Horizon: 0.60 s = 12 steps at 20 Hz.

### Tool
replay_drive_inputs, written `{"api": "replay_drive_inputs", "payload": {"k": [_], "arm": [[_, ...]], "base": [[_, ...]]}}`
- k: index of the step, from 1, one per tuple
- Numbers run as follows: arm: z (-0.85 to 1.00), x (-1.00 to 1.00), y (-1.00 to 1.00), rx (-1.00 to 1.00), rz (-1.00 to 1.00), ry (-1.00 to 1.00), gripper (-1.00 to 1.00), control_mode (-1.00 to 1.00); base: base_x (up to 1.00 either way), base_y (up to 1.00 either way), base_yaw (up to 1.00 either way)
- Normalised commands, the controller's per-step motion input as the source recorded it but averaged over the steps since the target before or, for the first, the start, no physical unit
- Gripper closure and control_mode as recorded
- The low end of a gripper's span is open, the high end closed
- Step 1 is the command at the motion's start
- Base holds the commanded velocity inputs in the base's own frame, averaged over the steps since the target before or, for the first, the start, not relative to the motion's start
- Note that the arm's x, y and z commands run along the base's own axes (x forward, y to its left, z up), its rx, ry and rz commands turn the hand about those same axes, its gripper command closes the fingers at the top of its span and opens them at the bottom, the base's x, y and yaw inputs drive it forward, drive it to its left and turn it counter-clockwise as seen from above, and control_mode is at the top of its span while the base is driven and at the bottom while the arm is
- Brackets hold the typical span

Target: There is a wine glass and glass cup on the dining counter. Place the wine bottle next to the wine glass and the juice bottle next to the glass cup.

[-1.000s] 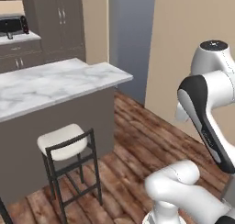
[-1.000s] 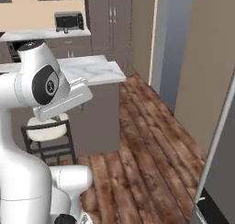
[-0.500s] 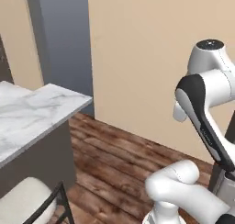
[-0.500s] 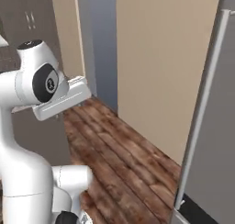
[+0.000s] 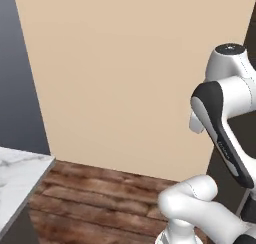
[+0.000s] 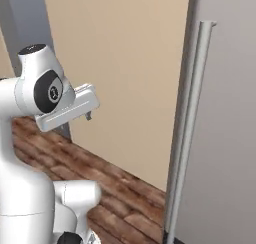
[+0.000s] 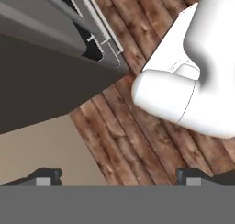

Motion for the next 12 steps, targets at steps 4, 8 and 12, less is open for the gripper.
{"api": "replay_drive_inputs", "payload": {"k": [4,8,12], "arm": [[0.0,0.0,0.0,0.0,0.0,0.0,-1.0,1.0],[0.0,0.0,0.0,0.0,0.0,0.0,-1.0,1.0],[0.0,0.0,0.0,0.0,0.0,0.0,-1.0,1.0]], "base": [[1.0,0.0,-0.4],[1.0,0.12,-0.34],[1.0,0.34,-0.3]]}}
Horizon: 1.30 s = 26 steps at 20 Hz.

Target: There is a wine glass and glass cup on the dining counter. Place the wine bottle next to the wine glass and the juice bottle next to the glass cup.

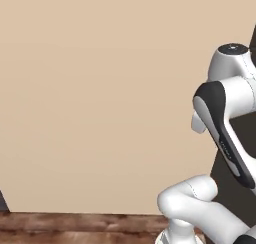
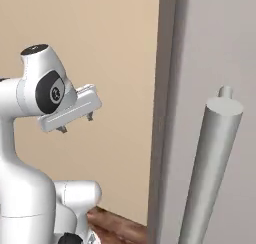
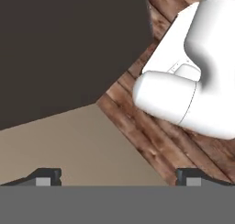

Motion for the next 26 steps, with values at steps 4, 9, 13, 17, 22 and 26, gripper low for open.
{"api": "replay_drive_inputs", "payload": {"k": [4,9,13,17,22,26], "arm": [[0.0,0.0,0.0,0.0,0.0,0.0,-1.0,1.0],[0.0,0.0,0.0,0.0,0.0,0.0,-1.0,1.0],[0.0,0.0,0.0,0.0,0.0,0.0,-1.0,1.0],[0.0,0.0,0.0,0.0,0.0,0.0,-1.0,1.0],[0.0,0.0,0.0,0.0,0.0,0.0,-1.0,1.0],[0.0,0.0,0.0,0.0,0.0,0.0,-1.0,1.0]], "base": [[0.92,0.57,-0.15],[0.46,0.91,0.21],[0.15,0.89,0.55],[0.22,0.64,0.58],[0.31,0.2,0.55],[0.41,0.27,0.57]]}}
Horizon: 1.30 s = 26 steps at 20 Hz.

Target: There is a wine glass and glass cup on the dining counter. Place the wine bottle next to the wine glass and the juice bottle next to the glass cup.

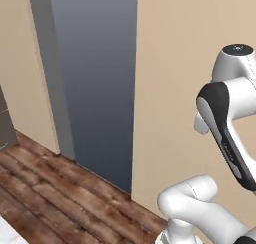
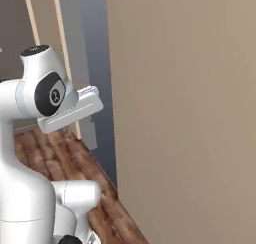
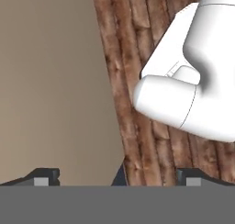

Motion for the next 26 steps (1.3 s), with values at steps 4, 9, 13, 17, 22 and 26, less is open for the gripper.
{"api": "replay_drive_inputs", "payload": {"k": [4,9,13,17,22,26], "arm": [[0.0,0.0,0.0,0.0,0.0,0.0,-1.0,1.0],[0.0,0.0,0.0,0.0,0.0,0.0,-1.0,1.0],[0.0,0.0,0.0,0.0,0.0,0.0,-1.0,1.0],[0.0,0.0,0.0,0.0,0.0,0.0,-1.0,1.0],[0.0,0.0,0.0,0.0,0.0,0.0,-1.0,1.0],[0.0,0.0,0.0,0.0,0.0,0.0,-1.0,1.0]], "base": [[0.46,0.36,0.59],[0.62,0.2,0.52],[0.92,0.0,0.44],[0.99,0.0,0.37],[1.0,0.0,0.3],[1.0,0.04,0.31]]}}
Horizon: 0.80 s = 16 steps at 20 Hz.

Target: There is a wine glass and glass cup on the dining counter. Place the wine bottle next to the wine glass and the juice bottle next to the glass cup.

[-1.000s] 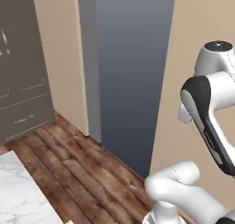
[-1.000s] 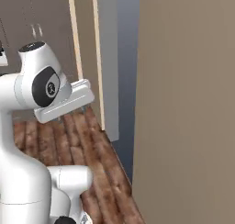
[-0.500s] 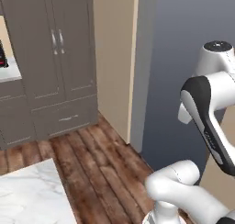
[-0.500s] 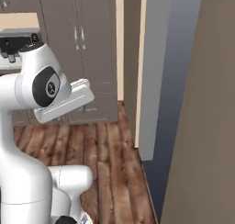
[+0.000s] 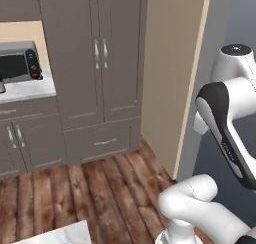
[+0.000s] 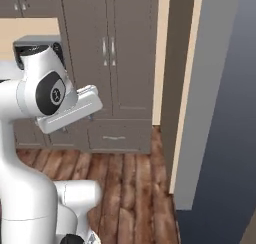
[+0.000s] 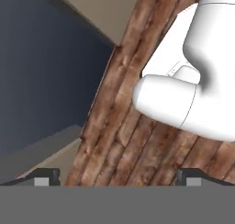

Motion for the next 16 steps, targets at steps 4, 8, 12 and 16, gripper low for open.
{"api": "replay_drive_inputs", "payload": {"k": [4,8,12,16], "arm": [[0.0,0.0,0.0,0.0,0.0,0.0,-1.0,1.0],[0.0,0.0,0.0,0.0,0.0,0.0,-1.0,1.0],[0.0,0.0,0.0,0.0,0.0,0.0,-1.0,1.0],[0.0,0.0,0.0,0.0,0.0,0.0,-1.0,1.0]], "base": [[1.0,0.01,0.3],[1.0,0.0,0.3],[0.87,0.12,0.41],[0.67,0.32,0.6]]}}
